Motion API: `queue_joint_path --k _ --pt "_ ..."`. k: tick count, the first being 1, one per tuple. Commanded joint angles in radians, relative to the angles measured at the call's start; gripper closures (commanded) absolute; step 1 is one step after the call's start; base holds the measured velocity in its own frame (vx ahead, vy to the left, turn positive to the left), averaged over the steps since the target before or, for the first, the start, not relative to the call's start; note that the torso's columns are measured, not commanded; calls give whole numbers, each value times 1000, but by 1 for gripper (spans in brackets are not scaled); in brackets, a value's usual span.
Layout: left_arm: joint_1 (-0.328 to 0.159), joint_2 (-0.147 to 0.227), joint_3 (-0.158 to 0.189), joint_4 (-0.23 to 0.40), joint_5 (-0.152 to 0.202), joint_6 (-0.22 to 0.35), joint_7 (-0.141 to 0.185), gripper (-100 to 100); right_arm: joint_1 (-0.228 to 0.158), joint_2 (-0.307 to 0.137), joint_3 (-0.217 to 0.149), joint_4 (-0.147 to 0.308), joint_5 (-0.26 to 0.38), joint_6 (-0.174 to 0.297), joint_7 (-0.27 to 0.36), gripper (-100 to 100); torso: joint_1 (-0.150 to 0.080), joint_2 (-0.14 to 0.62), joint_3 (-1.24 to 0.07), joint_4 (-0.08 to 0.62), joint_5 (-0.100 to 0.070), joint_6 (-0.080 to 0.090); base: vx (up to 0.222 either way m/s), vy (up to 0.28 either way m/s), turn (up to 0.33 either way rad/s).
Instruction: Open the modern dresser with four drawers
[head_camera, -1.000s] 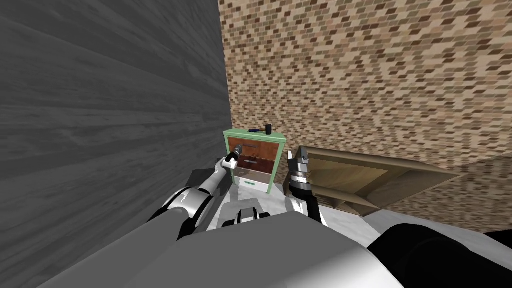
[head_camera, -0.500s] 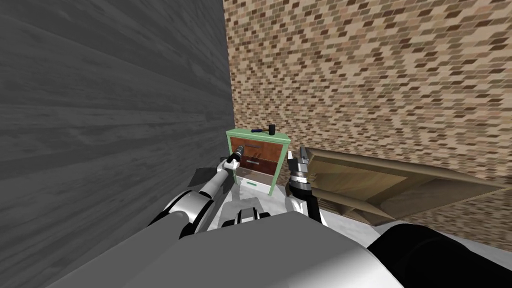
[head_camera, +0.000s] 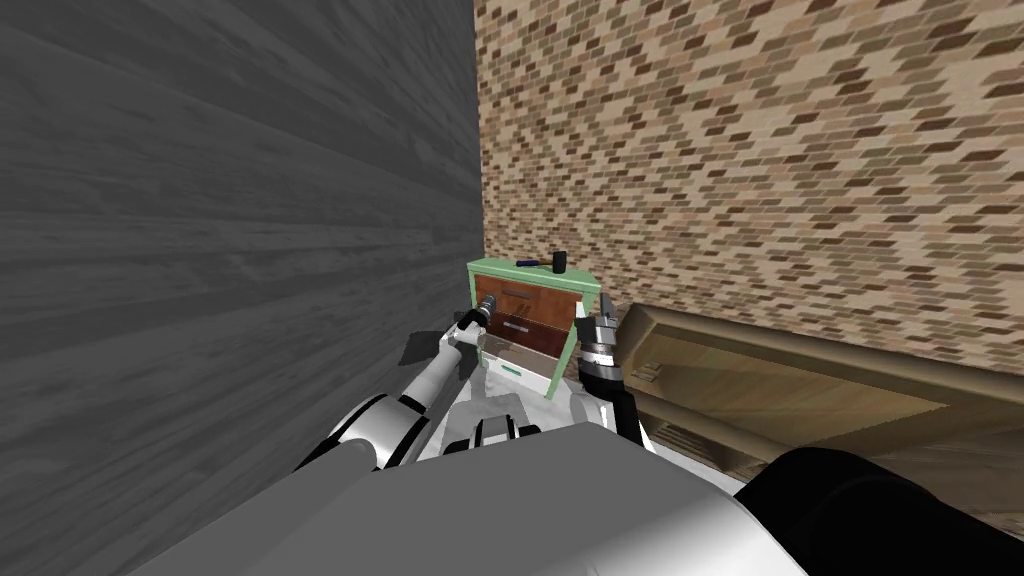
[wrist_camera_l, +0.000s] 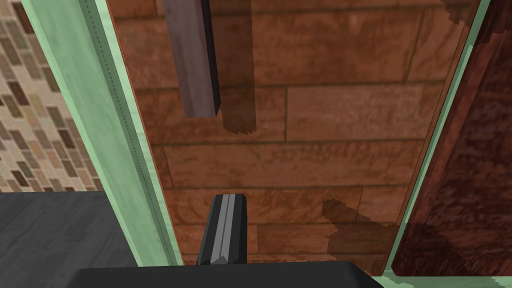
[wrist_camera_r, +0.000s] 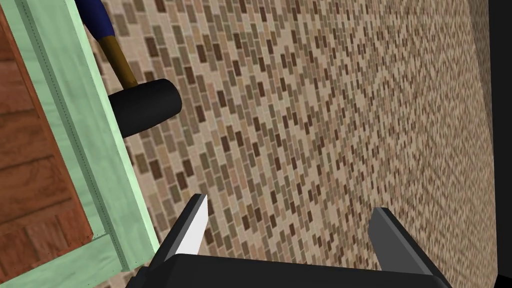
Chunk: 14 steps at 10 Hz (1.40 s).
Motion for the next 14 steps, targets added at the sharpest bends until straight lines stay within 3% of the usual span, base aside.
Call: queue_joint_path --k 1,3,4,5,7,8,9,10,11,13,14 --pt "24 -10 -51 -36 81 18 -74 100 0 0 0 0 0 0 0 0 0 1 1 0 0 1 31 -11 304" --pt "24 -10 -51 -49 138 18 -124 100 0 0 0 0 0 0 0 0 0 0 0 0 0 0 29 -12 102" --pt "24 -10 -51 -49 138 18 -132 100 0 0 0 0 0 0 0 0 0 1 1 0 0 0 7 -2 -18" --pt "62 -27 -86 -89 183 53 -172 100 0 0 0 0 0 0 0 0 0 2 1 1 0 0 32 -9 302" --pt "62 -27 -86 -117 223 53 -224 100 0 0 0 0 0 0 0 0 0 0 0 0 0 0 25 -18 138" --pt "101 -43 -121 -166 255 88 -259 100 0 0 0 0 0 0 0 0 0 1 1 0 0 0 29 -7 366" --pt "101 -43 -121 -161 296 88 -282 100 0 0 0 0 0 0 0 0 1 0 0 0 0 -1 39 -20 194" --pt "101 -43 -121 -185 308 88 -312 100 0 0 0 0 0 0 0 0 0 0 0 0 0 0 24 -14 -34" --pt "139 -60 -156 -218 340 123 -343 100 0 0 0 0 0 0 0 0 -1 1 1 0 0 1 36 -11 370" --pt "139 -60 -156 -253 393 123 -403 100 0 0 0 0 0 0 0 0 0 1 0 0 0 0 22 -21 80" --pt "177 -76 -192 -301 419 159 -432 100 0 0 0 0 0 0 0 0 0 2 1 0 0 0 35 -17 322"
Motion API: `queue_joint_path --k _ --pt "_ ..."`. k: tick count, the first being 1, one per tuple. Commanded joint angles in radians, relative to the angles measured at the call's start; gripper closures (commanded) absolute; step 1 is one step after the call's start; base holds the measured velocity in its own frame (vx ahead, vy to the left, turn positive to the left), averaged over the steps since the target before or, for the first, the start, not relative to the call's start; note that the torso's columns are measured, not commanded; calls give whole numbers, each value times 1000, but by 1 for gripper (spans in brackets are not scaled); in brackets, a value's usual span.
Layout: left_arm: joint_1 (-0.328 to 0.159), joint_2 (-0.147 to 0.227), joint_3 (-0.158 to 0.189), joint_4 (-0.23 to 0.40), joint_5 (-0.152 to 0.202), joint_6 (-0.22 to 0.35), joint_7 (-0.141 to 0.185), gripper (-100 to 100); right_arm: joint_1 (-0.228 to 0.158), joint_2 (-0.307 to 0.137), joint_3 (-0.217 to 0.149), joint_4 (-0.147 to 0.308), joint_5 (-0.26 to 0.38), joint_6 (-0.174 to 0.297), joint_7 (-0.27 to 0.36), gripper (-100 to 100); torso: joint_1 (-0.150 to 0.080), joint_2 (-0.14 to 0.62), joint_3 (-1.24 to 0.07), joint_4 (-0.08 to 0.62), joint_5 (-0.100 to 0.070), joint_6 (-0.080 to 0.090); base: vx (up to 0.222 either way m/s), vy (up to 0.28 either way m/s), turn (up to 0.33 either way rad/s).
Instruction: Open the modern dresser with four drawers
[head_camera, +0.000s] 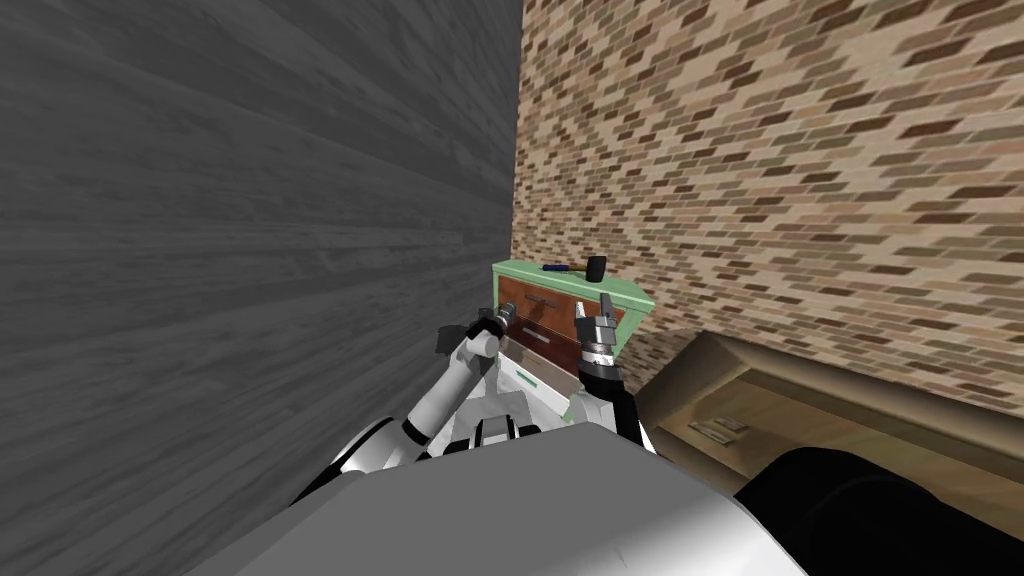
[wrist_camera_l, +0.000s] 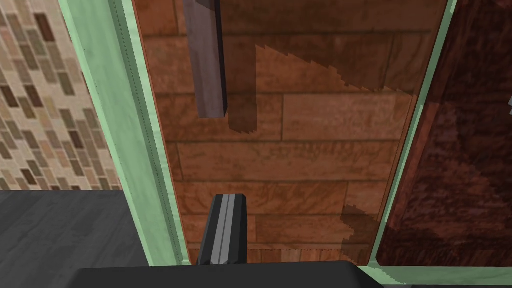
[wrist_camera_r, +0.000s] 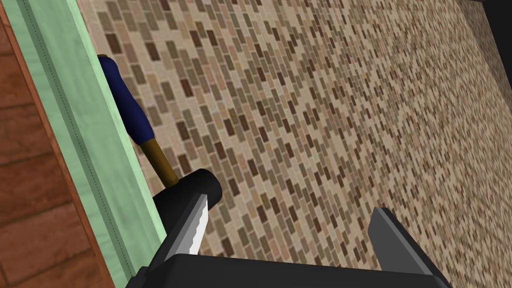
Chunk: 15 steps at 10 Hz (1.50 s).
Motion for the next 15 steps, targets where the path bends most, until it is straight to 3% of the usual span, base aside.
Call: queue_joint_path --k 1,2,3,4,6,7,8,13,15 --pt "34 -12 -40 -70 81 34 -78 100 0 0 0 0 0 0 0 0 1 -1 -1 0 0 -2 36 -28 233" --pt "34 -12 -40 -70 107 34 -107 100 0 0 0 0 0 0 0 0 0 -2 -1 0 0 0 16 -15 -11" --pt "34 -12 -40 -70 108 34 -120 100 0 0 0 0 0 0 0 0 0 0 0 0 0 0 3 -1 -38" --pt "72 -29 -75 -121 151 69 -157 100 0 0 0 0 0 0 0 0 1 0 0 0 0 0 26 -5 343" --pt "72 -29 -75 -138 193 69 -212 100 0 0 0 0 0 0 0 0 0 -2 -1 0 0 0 24 -22 118" --pt "60 -25 -75 -124 188 63 -192 100 0 0 0 0 0 0 0 0 0 -1 -1 0 0 0 5 -6 -11" --pt "61 17 -75 -123 190 63 -197 -100 0 0 0 0 0 0 0 0 1 0 0 0 0 -1 4 -5 -1" --pt "62 146 -72 -113 183 60 -193 -100 0 0 0 0 0 0 0 0 0 -1 -1 0 0 -1 9 -11 -4" --pt "64 172 -66 -96 171 54 -187 -100 0 0 0 0 0 0 0 0 0 -2 -1 -1 0 -1 57 -60 -23"
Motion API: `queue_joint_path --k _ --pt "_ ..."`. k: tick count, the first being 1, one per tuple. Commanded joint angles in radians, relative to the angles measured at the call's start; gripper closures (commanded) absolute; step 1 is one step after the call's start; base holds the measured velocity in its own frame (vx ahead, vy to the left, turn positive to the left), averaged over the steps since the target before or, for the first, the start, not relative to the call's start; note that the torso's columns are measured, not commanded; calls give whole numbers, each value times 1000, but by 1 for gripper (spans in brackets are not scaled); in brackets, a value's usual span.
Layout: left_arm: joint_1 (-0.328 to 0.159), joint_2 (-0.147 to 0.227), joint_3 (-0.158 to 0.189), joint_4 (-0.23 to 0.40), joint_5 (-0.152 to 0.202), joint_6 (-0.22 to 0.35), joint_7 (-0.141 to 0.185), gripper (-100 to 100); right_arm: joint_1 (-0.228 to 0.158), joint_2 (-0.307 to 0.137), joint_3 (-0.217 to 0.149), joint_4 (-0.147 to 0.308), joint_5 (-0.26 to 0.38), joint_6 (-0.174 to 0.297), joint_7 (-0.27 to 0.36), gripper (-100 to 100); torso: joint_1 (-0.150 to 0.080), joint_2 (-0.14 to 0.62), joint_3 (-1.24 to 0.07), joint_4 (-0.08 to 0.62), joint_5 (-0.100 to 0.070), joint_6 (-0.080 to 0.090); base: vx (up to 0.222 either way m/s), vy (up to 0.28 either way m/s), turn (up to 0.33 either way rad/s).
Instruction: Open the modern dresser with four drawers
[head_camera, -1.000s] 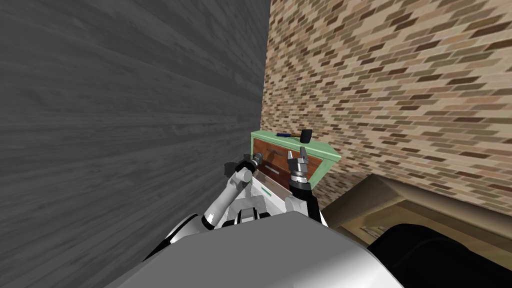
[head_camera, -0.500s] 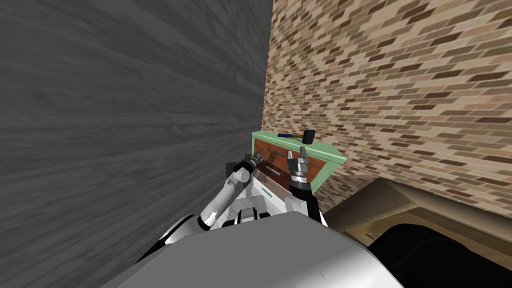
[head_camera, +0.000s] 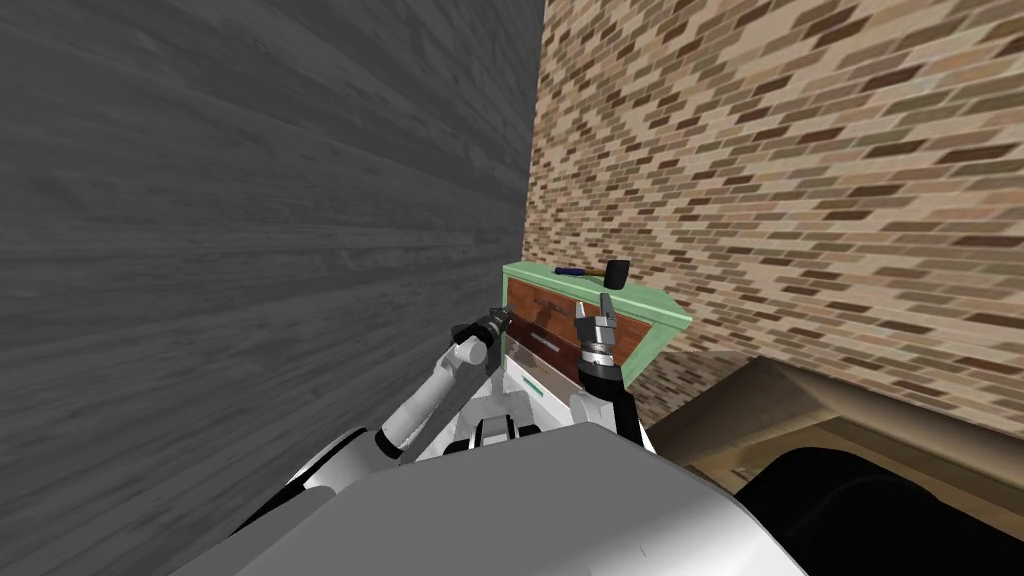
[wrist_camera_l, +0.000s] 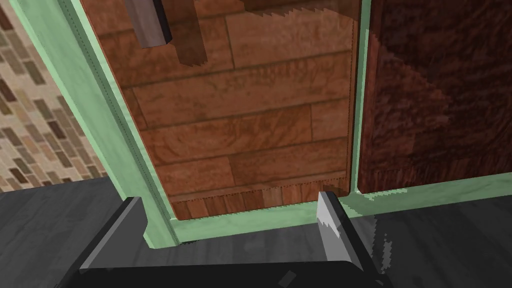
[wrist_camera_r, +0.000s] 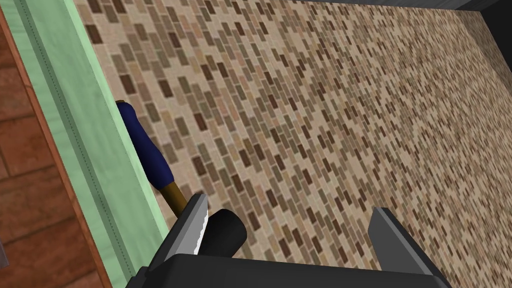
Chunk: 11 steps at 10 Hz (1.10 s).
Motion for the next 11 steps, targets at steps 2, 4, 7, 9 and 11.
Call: queue_joint_path --k 2,4,7,9,11 --pt "-1 5 15 0 -20 8 6 -100 0 0 0 0 0 0 0 0 -3 -2 -1 -1 -1 0 93 -123 -28" --pt "-5 -41 13 -6 -17 7 2 -100 0 0 0 0 0 0 0 0 0 2 1 1 0 0 62 -99 -11" --pt "-7 -147 11 -10 -15 7 0 -100 0 0 0 0 0 0 0 0 4 3 2 1 1 0 17 -16 -4" --pt "-7 -192 11 -11 -14 7 0 -100 0 0 0 0 0 0 0 0 1 2 1 1 0 0 0 0 0" --pt "-29 -189 29 -6 -20 30 9 -100 0 0 0 0 0 0 0 0 1 0 0 0 0 0 28 -46 25"
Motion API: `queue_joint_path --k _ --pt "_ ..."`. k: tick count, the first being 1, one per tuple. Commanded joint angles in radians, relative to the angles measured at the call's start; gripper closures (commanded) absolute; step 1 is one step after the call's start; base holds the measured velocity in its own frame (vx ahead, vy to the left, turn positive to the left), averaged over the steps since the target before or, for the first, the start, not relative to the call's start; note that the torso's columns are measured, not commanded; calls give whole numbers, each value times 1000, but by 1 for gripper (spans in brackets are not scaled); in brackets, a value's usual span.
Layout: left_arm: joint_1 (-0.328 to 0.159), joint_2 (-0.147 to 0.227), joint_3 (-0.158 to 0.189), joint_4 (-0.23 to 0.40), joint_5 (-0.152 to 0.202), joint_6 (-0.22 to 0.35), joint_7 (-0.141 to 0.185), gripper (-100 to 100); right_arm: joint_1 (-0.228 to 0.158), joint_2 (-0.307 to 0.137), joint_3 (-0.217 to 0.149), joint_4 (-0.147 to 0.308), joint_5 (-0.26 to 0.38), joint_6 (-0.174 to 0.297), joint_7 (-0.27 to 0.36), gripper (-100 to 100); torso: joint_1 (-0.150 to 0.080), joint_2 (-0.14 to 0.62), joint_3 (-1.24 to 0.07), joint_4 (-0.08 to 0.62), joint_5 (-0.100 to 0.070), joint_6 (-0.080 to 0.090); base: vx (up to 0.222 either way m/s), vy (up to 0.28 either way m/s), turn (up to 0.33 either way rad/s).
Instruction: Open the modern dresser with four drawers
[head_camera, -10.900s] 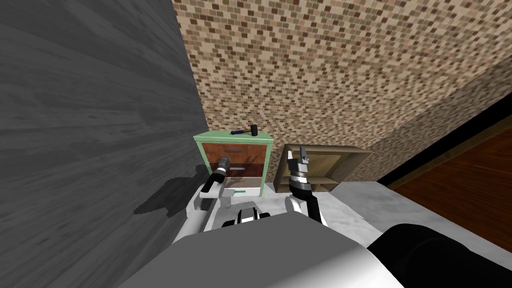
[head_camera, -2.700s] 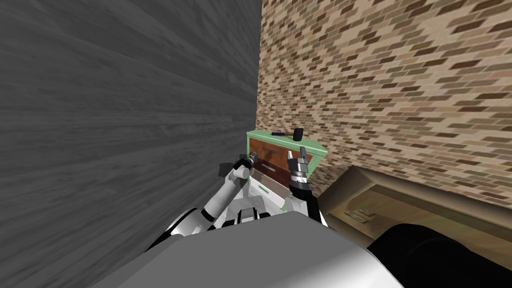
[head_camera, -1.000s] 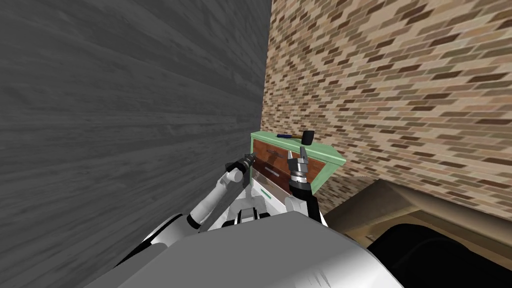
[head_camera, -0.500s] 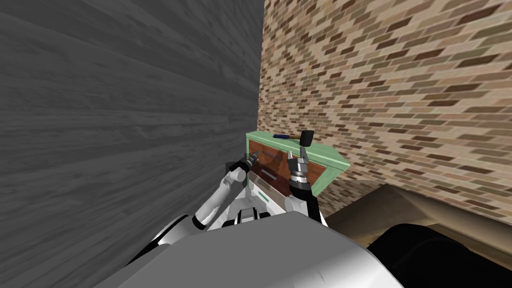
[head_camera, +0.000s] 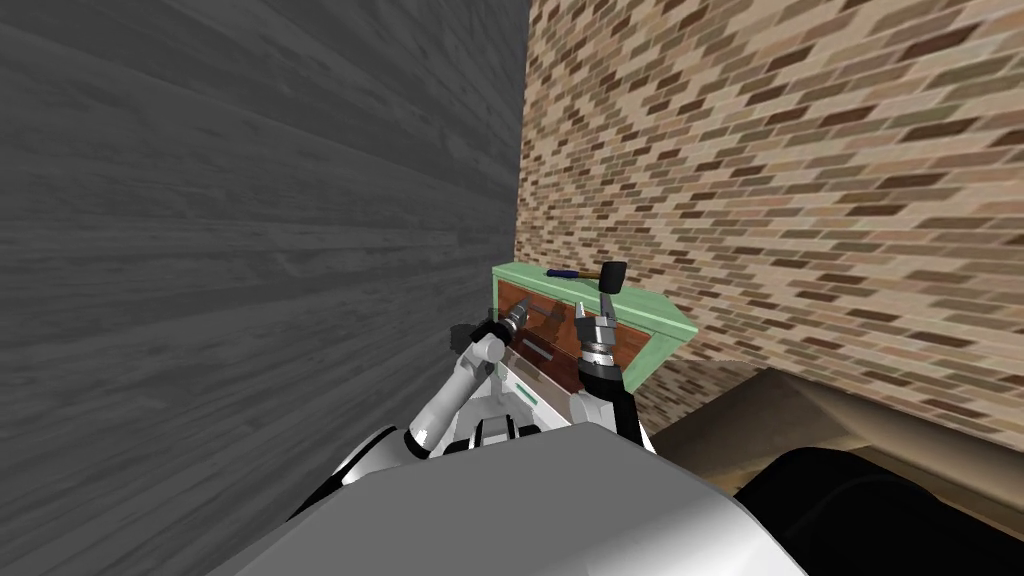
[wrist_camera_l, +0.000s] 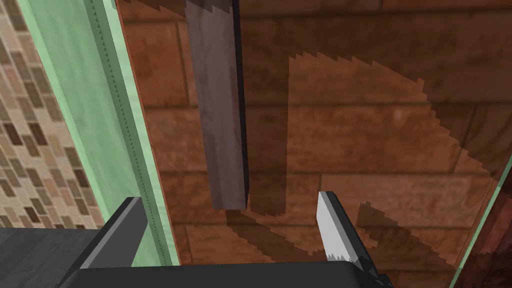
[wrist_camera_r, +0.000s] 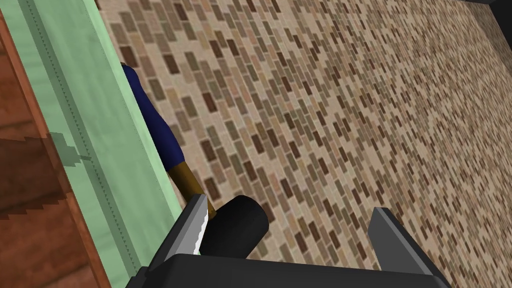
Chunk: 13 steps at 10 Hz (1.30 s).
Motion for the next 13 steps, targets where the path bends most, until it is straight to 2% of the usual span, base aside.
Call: queue_joint_path --k 1,2,5,9,11,12,13 --pt "-7 -6 12 -4 -8 14 5 -100 0 0 0 0 0 0 0 0 -5 -3 -2 -1 -1 0 37 -62 20" --pt "-8 -6 14 -5 -9 19 6 100 0 0 0 0 0 0 0 0 -1 -1 -1 0 -1 0 5 -11 -3" --pt "-11 0 11 -20 2 32 5 100 0 0 0 0 0 0 0 0 8 5 4 1 2 -2 -100 99 43" --pt "-5 7 3 -30 13 46 3 100 0 0 0 0 0 0 0 0 -3 -1 -1 3 0 0 -113 109 37" --pt "-3 12 -1 -42 22 49 0 100 0 0 0 0 0 0 0 0 2 4 2 1 1 0 -144 152 46" --pt "-31 8 19 -43 21 83 14 -100 0 0 0 0 0 0 0 0 4 5 3 2 1 0 -79 58 145" --pt "-44 8 27 -45 23 99 20 -100 0 0 0 0 0 0 0 0 -3 0 0 1 -1 0 -13 -48 123"
